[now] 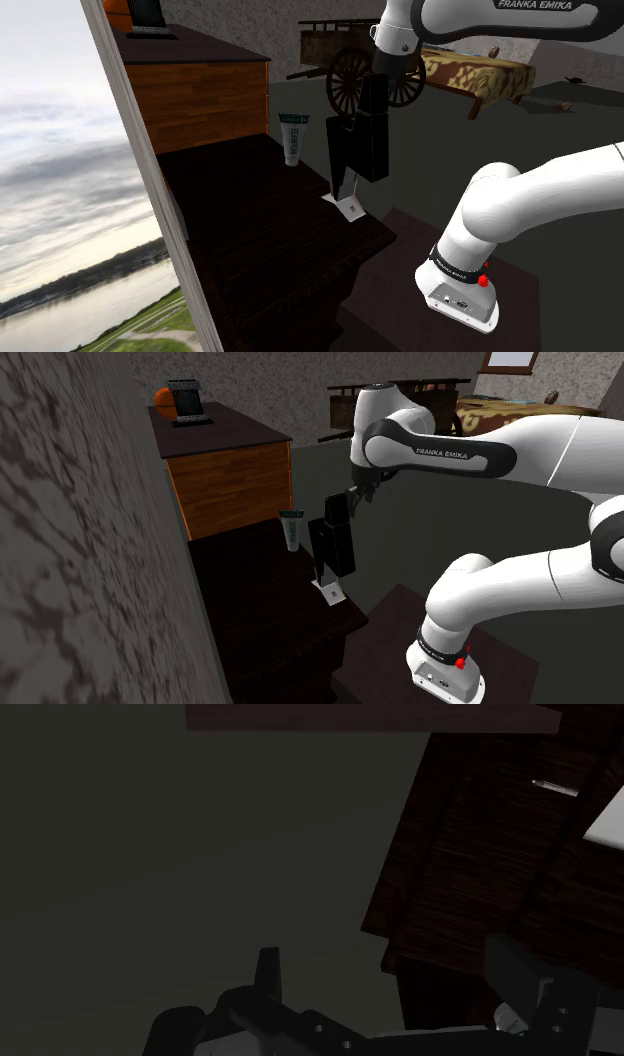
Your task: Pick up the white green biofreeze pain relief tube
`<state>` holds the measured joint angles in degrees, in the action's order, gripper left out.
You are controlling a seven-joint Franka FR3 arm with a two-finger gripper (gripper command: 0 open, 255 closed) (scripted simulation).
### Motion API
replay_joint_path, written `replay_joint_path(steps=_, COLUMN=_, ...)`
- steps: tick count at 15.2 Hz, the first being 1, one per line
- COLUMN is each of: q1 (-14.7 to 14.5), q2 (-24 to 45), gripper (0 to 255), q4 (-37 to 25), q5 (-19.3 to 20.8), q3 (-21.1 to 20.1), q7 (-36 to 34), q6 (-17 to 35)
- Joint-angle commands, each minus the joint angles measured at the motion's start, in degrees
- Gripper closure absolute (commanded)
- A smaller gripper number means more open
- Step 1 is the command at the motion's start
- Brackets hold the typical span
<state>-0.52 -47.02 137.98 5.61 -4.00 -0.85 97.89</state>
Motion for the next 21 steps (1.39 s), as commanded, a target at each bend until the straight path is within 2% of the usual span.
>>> replay_joint_path(steps=1, q1=0.0, q2=0.0, gripper=0, q4=0.0, q5=0.0, q3=0.0, q7=0.0, q6=0.0)
replay_joint_path(steps=7, q1=-4.1, q2=15.9, gripper=0, q4=-12.3, q5=-4.0, q3=0.7, q7=6.7, q6=-0.8)
replay_joint_path(steps=14, q1=-8.1, q2=33.3, gripper=0, q4=-29.0, q5=-9.0, q3=0.3, q7=14.5, q6=-5.6)
replay_joint_path(steps=15, q1=-8.3, q2=34.1, gripper=0, q4=-29.9, q5=-9.2, q3=0.3, q7=14.9, q6=-6.0)
replay_joint_path(steps=21, q1=-8.3, q2=33.7, gripper=0, q4=-24.8, q5=-9.3, q3=0.2, q7=15.1, q6=-1.3)
